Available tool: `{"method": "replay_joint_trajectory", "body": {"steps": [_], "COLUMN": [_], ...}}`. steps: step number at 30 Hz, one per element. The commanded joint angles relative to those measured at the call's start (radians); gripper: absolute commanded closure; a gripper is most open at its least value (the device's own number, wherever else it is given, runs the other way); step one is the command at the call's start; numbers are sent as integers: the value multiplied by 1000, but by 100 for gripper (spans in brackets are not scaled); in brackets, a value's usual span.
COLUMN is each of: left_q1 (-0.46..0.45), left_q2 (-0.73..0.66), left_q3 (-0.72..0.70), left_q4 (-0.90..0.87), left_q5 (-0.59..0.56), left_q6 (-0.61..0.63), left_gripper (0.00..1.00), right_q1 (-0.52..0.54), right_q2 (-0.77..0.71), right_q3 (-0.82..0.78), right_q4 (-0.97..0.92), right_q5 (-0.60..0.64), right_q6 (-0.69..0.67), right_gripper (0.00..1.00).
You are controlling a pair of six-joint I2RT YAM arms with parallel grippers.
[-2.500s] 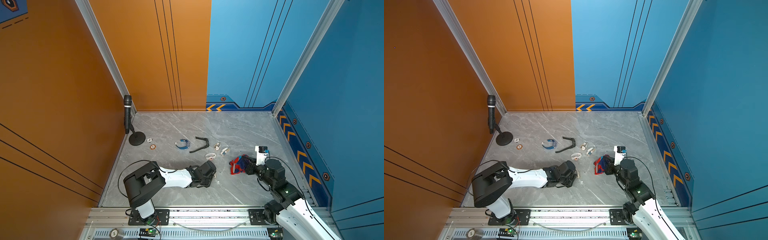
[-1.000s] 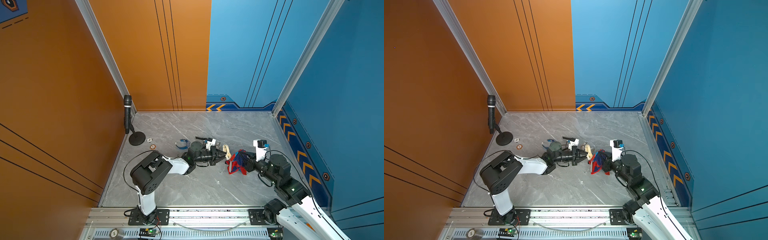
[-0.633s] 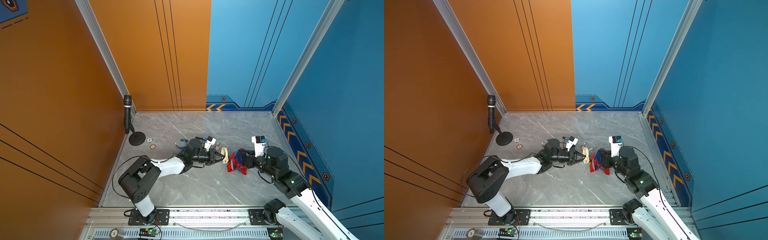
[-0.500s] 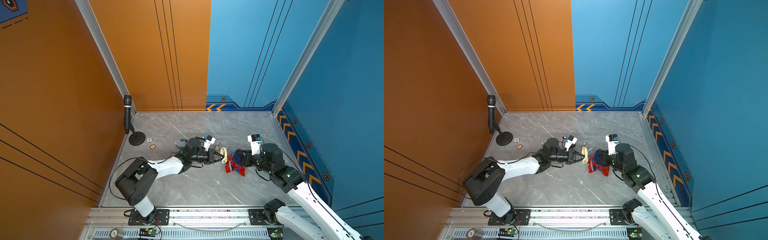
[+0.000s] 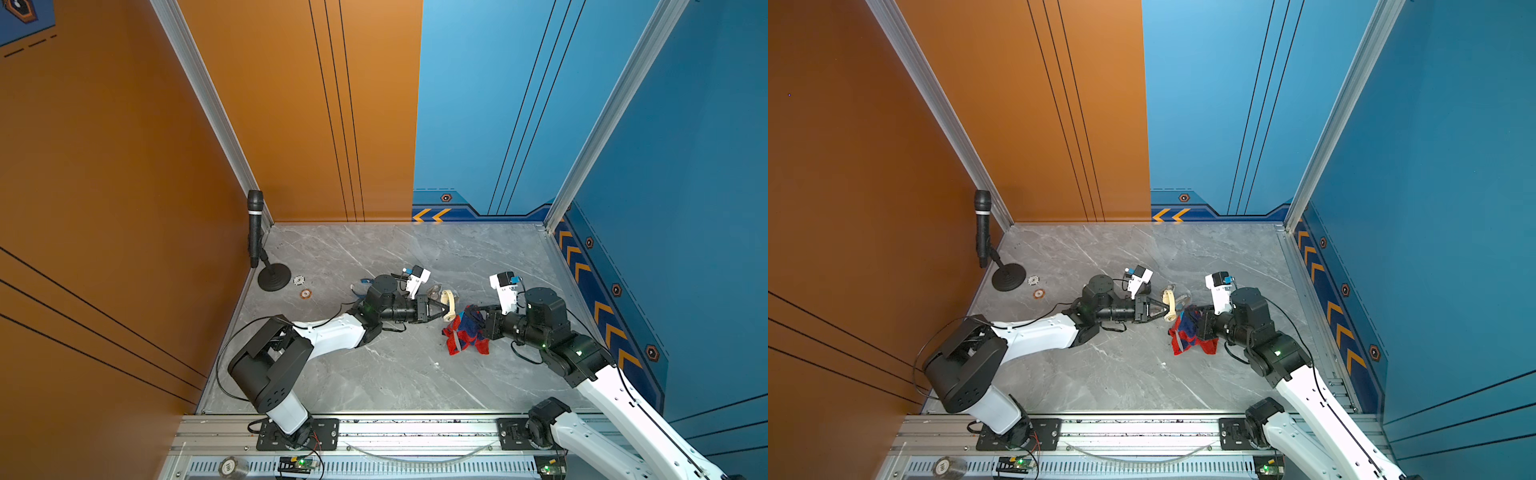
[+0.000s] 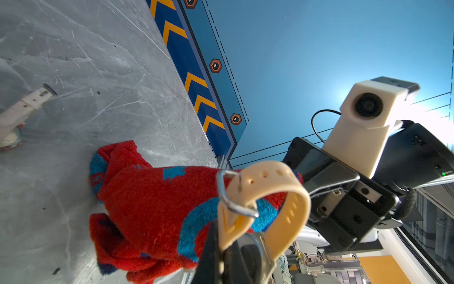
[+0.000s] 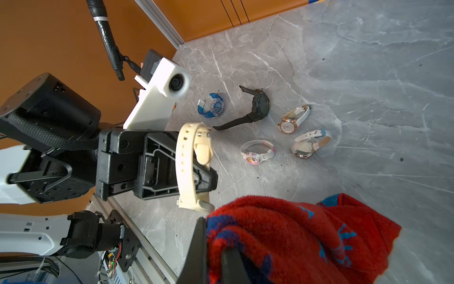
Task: Wipe the watch dial
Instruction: Wipe the dirt from the watch dial.
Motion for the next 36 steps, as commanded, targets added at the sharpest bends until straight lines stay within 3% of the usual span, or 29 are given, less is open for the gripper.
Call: {"method": "replay_joint_trajectory", "body": {"steps": [1,8,18,27,36], "left_q1": [12,-12,-32,-53,-63], "left_q2": [27,167,194,188,193], "left_q3": [-31,-67,-82,-80,-52], "left_q4": [146,482,546,633,654], "left_q5": [-61,-136,-109,-28,-4], "left_q6": [-178,-462,-488,-532,-557], "left_gripper": [100,100,100,100,100], "right_q1": [17,98,122,-20,-133], "right_q2": [-12,46,149,181,106], "right_q3": [-6,-11,-6,-79,-101], "right_q4": [33,124,176,239,192], "right_q5": [-36,-18,-1,-86,-119], "right_q6": [30,65,51,88,67], "right_gripper": [100,100,100,100,100]}}
